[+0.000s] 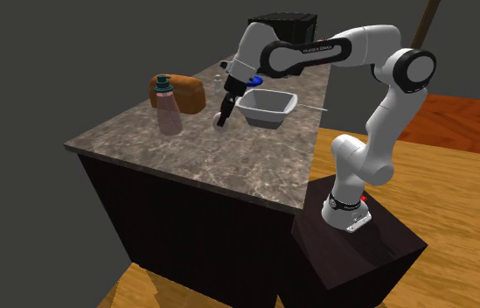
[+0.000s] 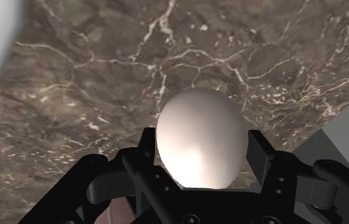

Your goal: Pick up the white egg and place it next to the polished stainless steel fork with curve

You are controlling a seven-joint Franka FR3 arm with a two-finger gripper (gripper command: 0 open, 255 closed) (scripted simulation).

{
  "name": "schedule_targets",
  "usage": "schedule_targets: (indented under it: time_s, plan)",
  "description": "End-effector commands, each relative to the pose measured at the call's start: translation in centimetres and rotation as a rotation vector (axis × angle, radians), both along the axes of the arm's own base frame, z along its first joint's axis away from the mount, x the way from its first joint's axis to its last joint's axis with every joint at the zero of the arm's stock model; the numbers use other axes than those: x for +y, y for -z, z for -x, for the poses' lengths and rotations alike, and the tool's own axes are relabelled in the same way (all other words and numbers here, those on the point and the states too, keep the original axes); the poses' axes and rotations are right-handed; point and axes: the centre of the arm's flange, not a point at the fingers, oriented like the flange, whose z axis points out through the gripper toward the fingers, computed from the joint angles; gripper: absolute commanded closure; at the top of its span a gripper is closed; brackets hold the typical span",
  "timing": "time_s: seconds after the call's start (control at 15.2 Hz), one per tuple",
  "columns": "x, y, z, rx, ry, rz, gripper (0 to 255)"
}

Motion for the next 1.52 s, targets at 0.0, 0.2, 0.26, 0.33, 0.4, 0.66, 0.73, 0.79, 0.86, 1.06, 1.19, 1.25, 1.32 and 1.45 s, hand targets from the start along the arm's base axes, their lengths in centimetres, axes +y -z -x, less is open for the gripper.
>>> schedule_targets:
  time_s: [0.0, 0.2, 0.26, 0.33, 0.4, 0.66, 0.73, 0.79, 0.86, 1.06, 1.19, 1.25, 1.32, 1.45]
  plan:
    - [0.0, -1.1, 0.0, 0.000, 0.000, 0.000, 255]
    - [0.0, -2.7, 0.0, 0.000, 0.000, 0.000, 255]
    - [0.0, -3.2, 0.0, 0.000, 0.000, 0.000, 255]
    - [0.0, -3.8, 0.0, 0.000, 0.000, 0.000, 255]
    - [0.0, -4.3, 0.0, 0.000, 0.000, 0.000, 255]
    - [0.0, -6.4, 0.0, 0.000, 0.000, 0.000, 255]
    - [0.0, -6.9, 0.0, 0.000, 0.000, 0.000, 255]
    - [0.0, -7.5, 0.0, 0.000, 0.000, 0.000, 255]
    - [0.0, -8.0, 0.0, 0.000, 0.000, 0.000, 255]
    - [0.0, -9.6, 0.0, 0.000, 0.000, 0.000, 255]
    - [0.0, -10.6, 0.0, 0.000, 0.000, 0.000, 255]
    - [0.0, -10.7, 0.0, 0.000, 0.000, 0.000, 255]
    - [-0.5, -10.7, 1.2, 0.000, 0.000, 0.000, 255]
    - [-1.3, -10.7, 3.7, 0.000, 0.000, 0.000, 255]
